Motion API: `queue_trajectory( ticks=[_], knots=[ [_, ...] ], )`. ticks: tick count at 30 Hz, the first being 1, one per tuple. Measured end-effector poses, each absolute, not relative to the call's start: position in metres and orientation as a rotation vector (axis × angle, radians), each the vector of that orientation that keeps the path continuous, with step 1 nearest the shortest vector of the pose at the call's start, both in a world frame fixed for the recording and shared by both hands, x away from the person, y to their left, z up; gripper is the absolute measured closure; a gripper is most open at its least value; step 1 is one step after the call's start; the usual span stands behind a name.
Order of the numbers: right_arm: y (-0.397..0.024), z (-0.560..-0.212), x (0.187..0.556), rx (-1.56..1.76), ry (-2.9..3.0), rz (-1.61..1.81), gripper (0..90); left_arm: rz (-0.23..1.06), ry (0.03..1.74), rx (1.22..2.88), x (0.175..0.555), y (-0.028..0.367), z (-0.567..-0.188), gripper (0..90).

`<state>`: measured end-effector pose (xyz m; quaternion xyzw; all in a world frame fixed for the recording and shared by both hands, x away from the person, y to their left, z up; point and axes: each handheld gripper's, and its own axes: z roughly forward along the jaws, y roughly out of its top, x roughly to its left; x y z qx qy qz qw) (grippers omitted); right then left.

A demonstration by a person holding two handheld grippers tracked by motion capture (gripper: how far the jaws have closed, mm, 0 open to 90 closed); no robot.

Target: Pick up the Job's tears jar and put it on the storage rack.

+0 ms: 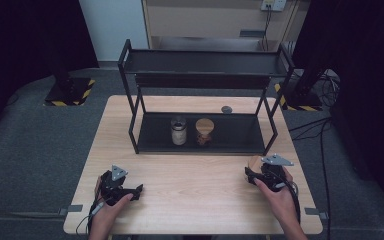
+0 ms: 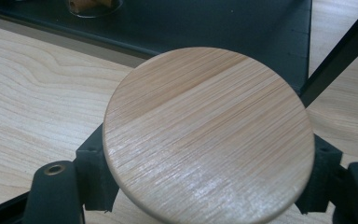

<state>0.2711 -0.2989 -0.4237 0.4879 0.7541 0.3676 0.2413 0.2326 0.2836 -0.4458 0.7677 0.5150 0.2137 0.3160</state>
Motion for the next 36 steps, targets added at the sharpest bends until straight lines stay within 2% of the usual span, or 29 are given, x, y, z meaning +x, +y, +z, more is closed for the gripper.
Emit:
queue_trajectory(
  ticks=[36],
  knots=[
    [-0.277,-0.391,0.28,1.229,2.093,1.026,25.7,0.563,1.356,2.022,0.233,0.284,-0.446,0.0]
  ],
)
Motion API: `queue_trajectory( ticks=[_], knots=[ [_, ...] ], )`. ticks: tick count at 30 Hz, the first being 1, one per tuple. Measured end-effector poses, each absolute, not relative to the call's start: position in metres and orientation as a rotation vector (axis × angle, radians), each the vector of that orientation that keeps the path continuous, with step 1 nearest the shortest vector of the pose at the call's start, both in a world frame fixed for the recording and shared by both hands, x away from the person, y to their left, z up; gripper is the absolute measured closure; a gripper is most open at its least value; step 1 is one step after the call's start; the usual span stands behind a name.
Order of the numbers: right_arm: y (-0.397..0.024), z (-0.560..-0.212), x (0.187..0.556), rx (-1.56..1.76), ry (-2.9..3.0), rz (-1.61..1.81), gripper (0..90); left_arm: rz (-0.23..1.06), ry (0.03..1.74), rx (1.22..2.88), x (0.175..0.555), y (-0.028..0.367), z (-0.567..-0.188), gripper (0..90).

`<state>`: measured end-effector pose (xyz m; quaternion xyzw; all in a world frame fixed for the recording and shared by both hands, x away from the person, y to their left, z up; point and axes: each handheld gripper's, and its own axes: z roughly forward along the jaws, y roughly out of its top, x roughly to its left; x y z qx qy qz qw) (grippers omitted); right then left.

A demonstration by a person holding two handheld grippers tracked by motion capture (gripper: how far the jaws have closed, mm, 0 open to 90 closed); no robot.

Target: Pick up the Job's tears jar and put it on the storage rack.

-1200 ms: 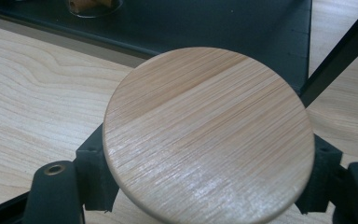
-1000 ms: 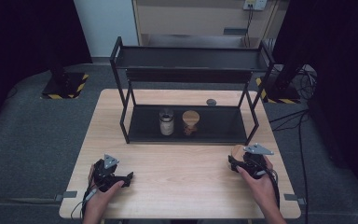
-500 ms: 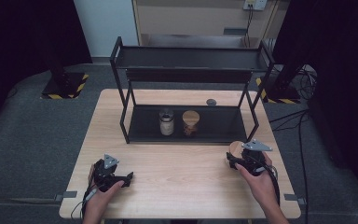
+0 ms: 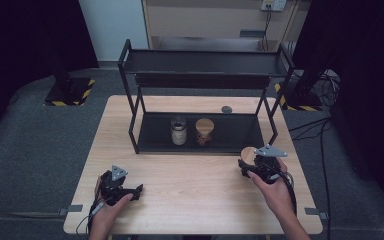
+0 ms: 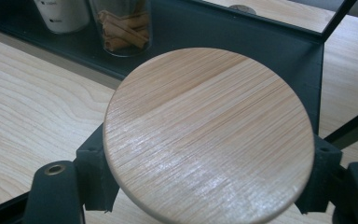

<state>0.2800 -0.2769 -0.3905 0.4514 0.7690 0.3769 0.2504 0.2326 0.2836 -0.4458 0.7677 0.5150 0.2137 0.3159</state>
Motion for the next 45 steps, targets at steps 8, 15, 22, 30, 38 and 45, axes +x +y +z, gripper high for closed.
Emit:
queue_trajectory(
  ticks=[8,15,22,30,38,45],
  knots=[
    [-0.272,-0.387,0.283,1.215,2.105,1.024,25.7,0.563,1.356,2.022,0.233,0.284,-0.446,0.0],
    [-0.267,-0.386,0.285,1.202,2.121,1.03,25.7,0.563,1.356,2.022,0.233,0.284,-0.446,0.0],
    [-0.261,-0.385,0.286,1.184,2.135,1.032,25.7,0.563,1.356,2.022,0.233,0.284,-0.446,0.0],
    [-0.256,-0.384,0.287,1.172,2.149,1.034,25.7,0.563,1.356,2.022,0.233,0.284,-0.446,0.0],
    [-0.251,-0.383,0.288,1.16,2.163,1.037,25.7,0.563,1.356,2.022,0.233,0.284,-0.446,0.0],
    [-0.247,-0.381,0.29,1.149,2.17,1.036,25.7,0.563,1.356,2.022,0.233,0.284,-0.446,0.0]
  ],
)
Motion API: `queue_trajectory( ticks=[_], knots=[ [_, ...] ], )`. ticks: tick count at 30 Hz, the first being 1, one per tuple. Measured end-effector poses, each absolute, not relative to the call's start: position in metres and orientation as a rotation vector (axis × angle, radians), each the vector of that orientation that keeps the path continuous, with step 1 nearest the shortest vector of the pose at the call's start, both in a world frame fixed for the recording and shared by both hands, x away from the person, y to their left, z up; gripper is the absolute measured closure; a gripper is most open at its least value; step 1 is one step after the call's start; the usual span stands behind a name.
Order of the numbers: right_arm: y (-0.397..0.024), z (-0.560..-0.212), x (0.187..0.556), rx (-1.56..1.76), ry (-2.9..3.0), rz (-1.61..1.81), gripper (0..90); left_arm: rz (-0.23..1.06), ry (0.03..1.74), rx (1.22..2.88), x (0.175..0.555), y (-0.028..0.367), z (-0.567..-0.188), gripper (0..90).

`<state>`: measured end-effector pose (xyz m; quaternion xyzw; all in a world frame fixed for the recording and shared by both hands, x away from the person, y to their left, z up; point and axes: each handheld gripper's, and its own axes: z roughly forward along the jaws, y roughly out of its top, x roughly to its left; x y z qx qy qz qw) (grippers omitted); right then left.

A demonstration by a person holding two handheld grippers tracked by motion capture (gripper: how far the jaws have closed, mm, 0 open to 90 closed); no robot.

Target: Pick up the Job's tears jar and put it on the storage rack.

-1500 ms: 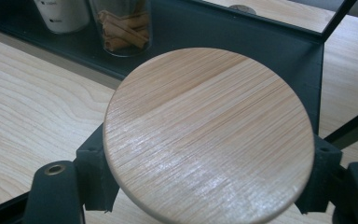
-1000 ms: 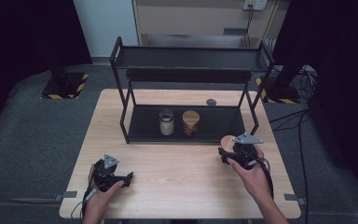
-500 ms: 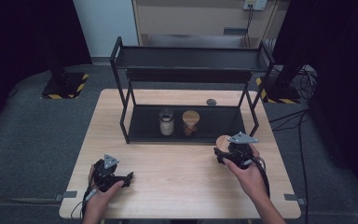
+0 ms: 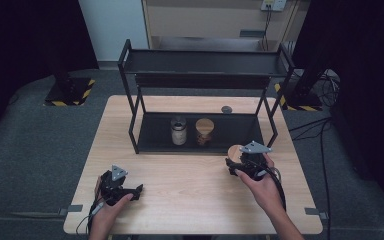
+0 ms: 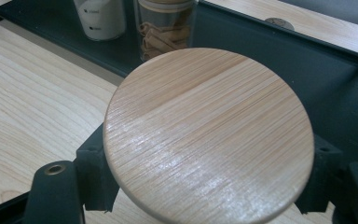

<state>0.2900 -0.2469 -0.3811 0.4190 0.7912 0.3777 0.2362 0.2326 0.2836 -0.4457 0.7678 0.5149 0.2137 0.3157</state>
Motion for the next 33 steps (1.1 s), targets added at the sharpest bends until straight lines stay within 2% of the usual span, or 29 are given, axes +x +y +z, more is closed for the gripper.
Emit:
queue_trajectory(
  ticks=[33],
  knots=[
    [-0.227,-0.376,0.323,1.144,2.169,1.011,25.7,0.563,1.356,2.022,0.233,0.284,-0.446,0.0]
  ],
)
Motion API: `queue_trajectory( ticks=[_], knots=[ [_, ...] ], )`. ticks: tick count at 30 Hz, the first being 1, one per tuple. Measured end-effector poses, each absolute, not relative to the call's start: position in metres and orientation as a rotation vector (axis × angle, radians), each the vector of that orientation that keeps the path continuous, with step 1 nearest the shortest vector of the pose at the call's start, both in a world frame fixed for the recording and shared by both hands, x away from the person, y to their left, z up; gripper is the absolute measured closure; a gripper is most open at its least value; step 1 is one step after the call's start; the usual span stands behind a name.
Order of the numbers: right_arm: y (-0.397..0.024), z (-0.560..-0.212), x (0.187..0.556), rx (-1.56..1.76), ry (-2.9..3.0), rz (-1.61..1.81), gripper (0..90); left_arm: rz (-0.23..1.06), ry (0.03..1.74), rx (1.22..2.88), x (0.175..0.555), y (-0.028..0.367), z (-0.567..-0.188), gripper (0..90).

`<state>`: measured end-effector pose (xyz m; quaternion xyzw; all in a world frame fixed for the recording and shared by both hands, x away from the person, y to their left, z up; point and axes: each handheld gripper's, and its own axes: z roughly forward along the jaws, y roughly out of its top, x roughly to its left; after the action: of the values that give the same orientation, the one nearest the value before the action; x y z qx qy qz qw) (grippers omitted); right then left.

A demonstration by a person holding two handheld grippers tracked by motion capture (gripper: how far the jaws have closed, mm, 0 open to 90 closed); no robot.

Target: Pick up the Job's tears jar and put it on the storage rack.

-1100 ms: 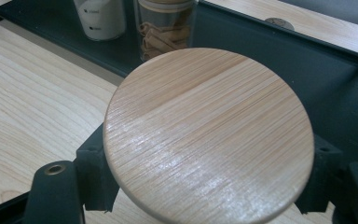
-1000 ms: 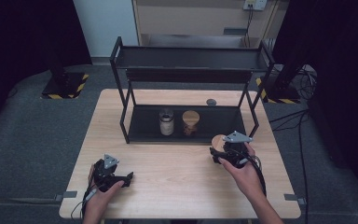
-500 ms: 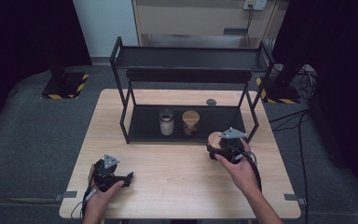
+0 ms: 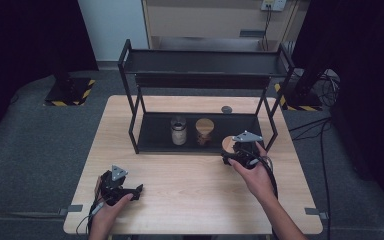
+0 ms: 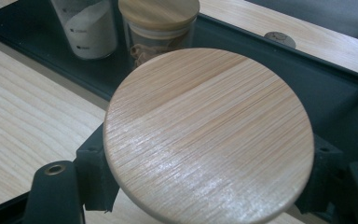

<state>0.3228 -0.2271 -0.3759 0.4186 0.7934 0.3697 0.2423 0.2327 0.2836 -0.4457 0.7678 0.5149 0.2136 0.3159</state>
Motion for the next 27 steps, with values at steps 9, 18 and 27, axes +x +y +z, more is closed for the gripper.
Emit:
queue_trajectory(
  ticks=[9,18,27],
  knots=[
    [-0.227,-0.374,0.334,1.171,2.149,0.998,25.7,0.563,1.356,2.023,0.233,0.284,-0.446,0.0],
    [-0.224,-0.372,0.347,1.191,2.123,0.991,25.7,0.563,1.356,2.022,0.233,0.284,-0.446,0.0],
    [-0.219,-0.372,0.361,1.189,2.111,0.978,25.7,0.563,1.356,2.022,0.233,0.284,-0.446,0.0]
  ],
)
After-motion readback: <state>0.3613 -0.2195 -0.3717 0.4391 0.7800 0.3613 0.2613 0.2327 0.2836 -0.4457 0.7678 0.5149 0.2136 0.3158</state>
